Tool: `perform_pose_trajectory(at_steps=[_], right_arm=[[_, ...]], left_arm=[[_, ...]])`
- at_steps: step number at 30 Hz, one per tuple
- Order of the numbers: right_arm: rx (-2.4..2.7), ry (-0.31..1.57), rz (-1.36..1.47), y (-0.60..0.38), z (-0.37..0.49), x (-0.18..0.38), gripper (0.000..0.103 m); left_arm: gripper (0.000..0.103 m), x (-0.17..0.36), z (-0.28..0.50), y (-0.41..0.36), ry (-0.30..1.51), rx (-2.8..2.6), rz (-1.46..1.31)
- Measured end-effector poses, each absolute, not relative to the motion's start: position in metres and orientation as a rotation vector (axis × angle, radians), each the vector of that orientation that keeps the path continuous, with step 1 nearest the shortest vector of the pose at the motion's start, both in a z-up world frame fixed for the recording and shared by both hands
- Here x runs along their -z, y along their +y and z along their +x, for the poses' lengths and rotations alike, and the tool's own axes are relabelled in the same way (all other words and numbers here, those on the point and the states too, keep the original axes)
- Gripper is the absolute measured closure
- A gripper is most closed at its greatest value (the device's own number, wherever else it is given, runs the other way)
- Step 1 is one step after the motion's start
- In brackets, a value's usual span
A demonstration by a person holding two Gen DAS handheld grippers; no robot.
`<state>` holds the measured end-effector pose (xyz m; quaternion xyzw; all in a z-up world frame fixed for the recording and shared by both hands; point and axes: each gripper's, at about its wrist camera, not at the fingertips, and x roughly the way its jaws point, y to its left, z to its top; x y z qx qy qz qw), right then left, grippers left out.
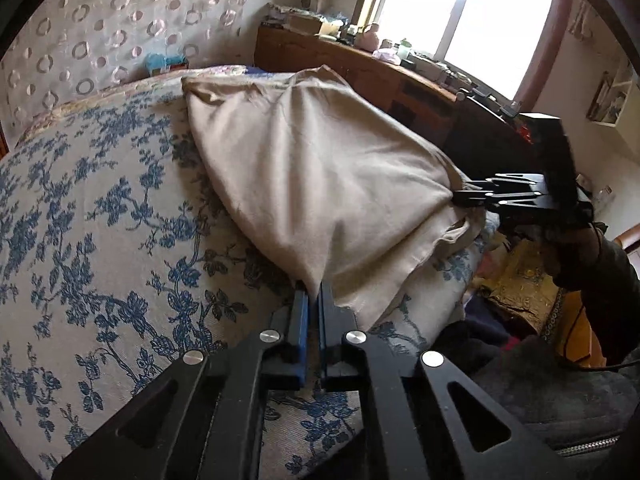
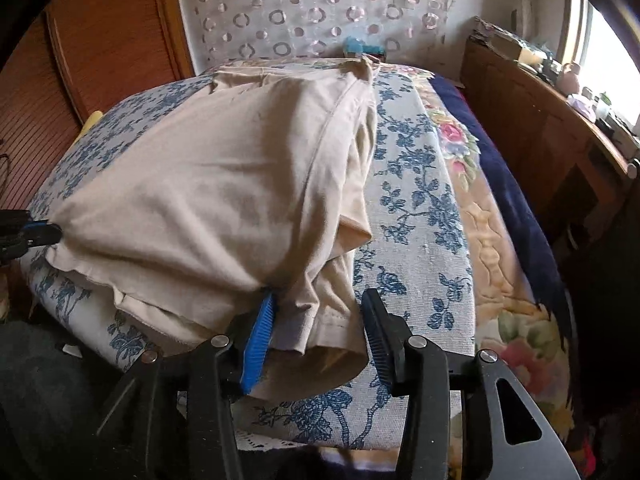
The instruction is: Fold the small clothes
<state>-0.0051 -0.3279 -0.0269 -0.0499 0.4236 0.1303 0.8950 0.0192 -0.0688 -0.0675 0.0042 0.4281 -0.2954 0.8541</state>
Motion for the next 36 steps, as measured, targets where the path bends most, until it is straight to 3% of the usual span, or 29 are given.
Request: perform_pose_trajectory(at_steps=[4, 6, 22, 28, 36], right_arm=[[-0.325, 0.868, -0.119, -0.322, -0.008, 0.026, 0.094], [-0.342, 0.866, -0.119, -0.321, -0.008, 0.025, 0.097], [-0.434, 0.618, 0.027, -0.353, -0.035, -0.052, 0.098], [-0.428, 0.541, 0.070, -0.365, -0.024, -0.063, 0.098], [-0.403, 0.496, 0.074, -0.346, 0.056, -0.059, 0.098]], left_arm=[[0.099, 0.073, 0.024, -0.069, 0.923, 0.624, -0.008], [0.099, 0.074, 0.025, -0.069, 0.925, 0.628, -0.005], [0.099, -0.018, 0.007, -0.056, 0.668, 0.672, -0.051], [0.099, -0.032, 0.057, -0.051, 0.646, 0.638, -0.052], [0.099, -0.029, 0.157, -0.045, 0.682, 0.570, -0.074]])
